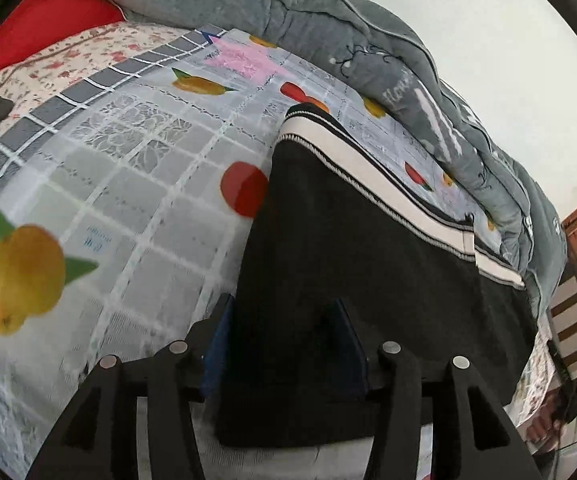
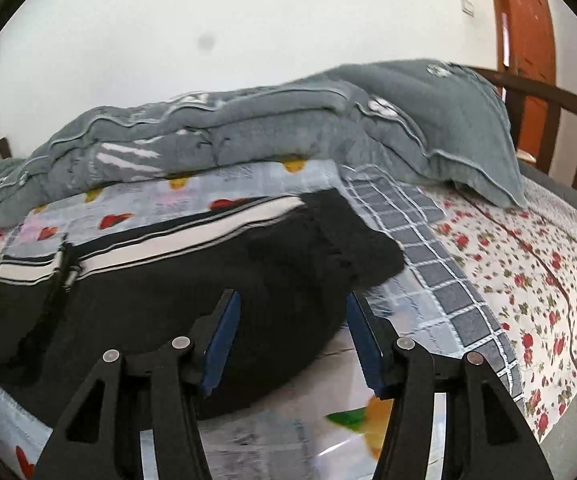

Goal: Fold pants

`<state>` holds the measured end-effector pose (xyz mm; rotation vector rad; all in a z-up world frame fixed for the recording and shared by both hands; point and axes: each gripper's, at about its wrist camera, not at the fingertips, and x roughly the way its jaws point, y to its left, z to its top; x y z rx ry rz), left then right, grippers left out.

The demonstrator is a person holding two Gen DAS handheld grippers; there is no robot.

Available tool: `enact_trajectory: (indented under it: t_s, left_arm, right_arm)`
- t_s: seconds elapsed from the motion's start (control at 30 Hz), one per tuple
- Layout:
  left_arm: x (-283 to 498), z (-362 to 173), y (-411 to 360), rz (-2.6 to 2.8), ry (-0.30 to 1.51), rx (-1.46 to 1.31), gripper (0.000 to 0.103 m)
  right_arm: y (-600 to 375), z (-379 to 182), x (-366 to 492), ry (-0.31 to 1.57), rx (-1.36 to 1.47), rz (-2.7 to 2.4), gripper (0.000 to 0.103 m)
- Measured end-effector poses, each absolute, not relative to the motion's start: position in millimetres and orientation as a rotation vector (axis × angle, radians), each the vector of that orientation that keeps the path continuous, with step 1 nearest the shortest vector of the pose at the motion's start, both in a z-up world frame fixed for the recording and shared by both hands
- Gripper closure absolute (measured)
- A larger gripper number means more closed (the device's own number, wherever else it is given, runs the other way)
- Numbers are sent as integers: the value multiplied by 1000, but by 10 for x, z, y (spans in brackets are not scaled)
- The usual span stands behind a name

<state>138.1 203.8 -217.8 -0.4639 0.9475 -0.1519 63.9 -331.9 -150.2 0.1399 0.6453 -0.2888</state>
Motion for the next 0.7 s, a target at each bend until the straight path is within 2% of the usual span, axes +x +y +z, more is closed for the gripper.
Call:
enact_trajectory:
  t_s: [0.1,0.4,0.7]
  left_arm:
    - [1307,-2182,2037,-168,945,-476,51]
    - [1385,-2192,1990,-150,953,-445,50]
    - [1522,-2197,1917,-133,935,-412,42]
  right_arm:
    - [-3176,-1466,614,634,137,-264,49]
    - [-2876,-1591,544,667,128,-220,49]
    - [-2796,-1723,669,709,151,-211,49]
